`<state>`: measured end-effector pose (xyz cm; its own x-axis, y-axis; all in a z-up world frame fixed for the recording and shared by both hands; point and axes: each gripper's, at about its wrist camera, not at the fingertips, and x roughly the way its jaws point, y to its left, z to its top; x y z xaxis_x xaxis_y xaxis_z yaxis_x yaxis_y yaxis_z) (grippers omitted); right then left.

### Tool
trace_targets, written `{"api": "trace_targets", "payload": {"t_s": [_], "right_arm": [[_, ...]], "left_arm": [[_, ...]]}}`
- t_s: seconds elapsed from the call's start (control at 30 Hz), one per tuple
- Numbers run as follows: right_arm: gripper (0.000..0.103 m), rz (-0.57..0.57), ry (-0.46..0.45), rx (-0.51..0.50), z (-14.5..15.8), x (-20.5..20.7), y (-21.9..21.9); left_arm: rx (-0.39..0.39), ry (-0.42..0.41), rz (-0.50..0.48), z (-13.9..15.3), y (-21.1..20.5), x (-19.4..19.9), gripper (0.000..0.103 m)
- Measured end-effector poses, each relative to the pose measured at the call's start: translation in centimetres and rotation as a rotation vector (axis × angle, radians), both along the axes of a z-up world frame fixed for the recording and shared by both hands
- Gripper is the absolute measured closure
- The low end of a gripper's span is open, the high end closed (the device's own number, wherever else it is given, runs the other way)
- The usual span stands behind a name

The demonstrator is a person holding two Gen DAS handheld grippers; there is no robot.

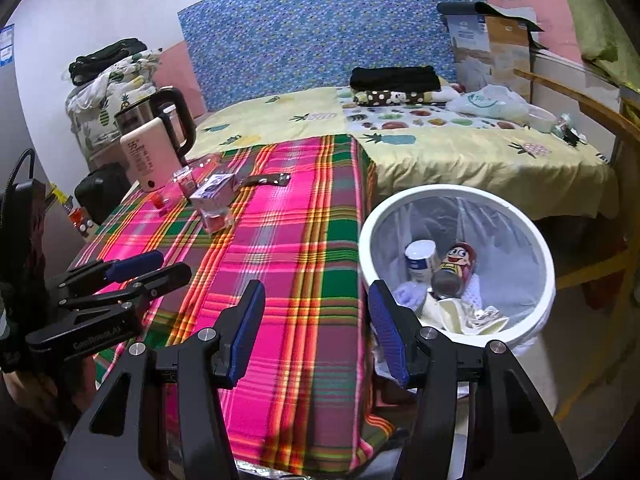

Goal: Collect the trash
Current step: 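Move both open tools back toward the bottle and small carton, then grasp the plastic bottle with the left tool while the right tool grasps the small clear cup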

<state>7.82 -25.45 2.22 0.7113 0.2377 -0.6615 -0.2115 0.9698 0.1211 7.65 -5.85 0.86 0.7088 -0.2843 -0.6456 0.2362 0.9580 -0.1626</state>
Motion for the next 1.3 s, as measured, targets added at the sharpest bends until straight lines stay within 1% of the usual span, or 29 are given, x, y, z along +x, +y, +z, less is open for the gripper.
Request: {"api": "trace_targets", "payload": {"t_s": [0.1, 0.47, 0.73, 1.17, 1.3], "right_arm": [[0.048, 0.007, 0.014, 0.008, -0.2, 0.2, 0.3], [0.048, 0.068, 0.024, 0.009, 0.0, 1.7, 2.7], [0.048, 0.139, 0.028, 0.011, 0.0, 3.2, 5.6], [0.048, 0.207, 0.070, 0.007, -1.1, 6.6, 9.7], [0.048, 0.225, 0.084, -0.005, -1.7, 7.7, 11.1]], "left_arm": [[-0.014, 0.008, 0.009, -0.1, 0.7, 0.0, 0.050], [-0.008, -0.010, 0.063, 0.1, 3.3, 0.5, 0.050], [-0.001, -0.019, 0.132, 0.3, 6.9, 1.7, 0.050], [0.038, -0.023, 0.220, -0.1, 13.2, 5.8, 0.050], [0.049, -0.013, 0.227, -0.5, 14.9, 7.6, 0.050]]}}
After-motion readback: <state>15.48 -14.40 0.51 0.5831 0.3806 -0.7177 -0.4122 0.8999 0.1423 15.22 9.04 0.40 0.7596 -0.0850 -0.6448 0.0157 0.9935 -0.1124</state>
